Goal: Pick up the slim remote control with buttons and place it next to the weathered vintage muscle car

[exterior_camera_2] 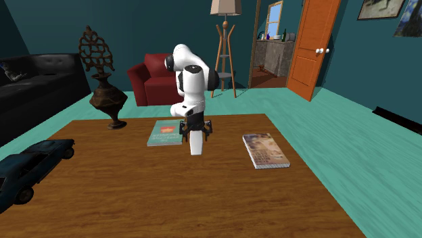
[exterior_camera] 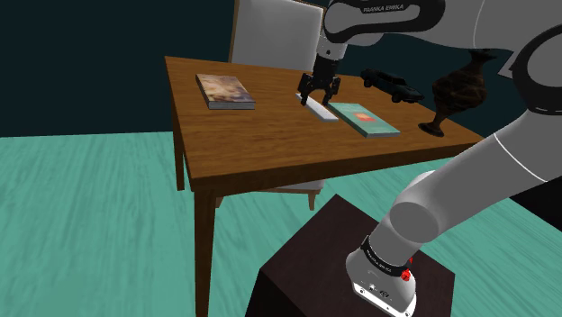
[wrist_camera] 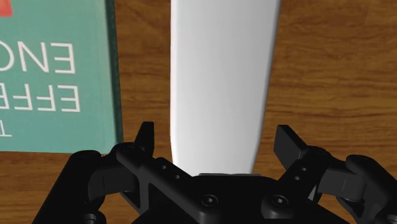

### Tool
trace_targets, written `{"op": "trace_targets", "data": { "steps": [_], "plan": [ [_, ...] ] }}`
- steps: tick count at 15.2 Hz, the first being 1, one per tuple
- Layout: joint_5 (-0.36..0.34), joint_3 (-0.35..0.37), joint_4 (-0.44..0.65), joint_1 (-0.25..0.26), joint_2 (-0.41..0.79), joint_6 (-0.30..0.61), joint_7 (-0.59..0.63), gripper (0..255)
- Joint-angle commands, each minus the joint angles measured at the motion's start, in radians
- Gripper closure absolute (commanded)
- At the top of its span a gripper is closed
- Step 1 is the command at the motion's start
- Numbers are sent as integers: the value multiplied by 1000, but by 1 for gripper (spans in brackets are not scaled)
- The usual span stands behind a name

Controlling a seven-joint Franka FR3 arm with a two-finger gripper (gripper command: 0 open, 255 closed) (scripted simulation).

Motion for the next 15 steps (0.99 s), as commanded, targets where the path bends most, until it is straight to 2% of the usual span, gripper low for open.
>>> {"op": "trace_targets", "data": {
  "steps": [1,7,8,15],
  "plan": [
    [0,1,-11,0,-2,10,2,0],
    [0,1,-11,0,-2,10,2,0],
    [0,1,-11,0,-2,10,2,255],
    [0,1,-11,0,-2,10,2,255]
  ]
}}
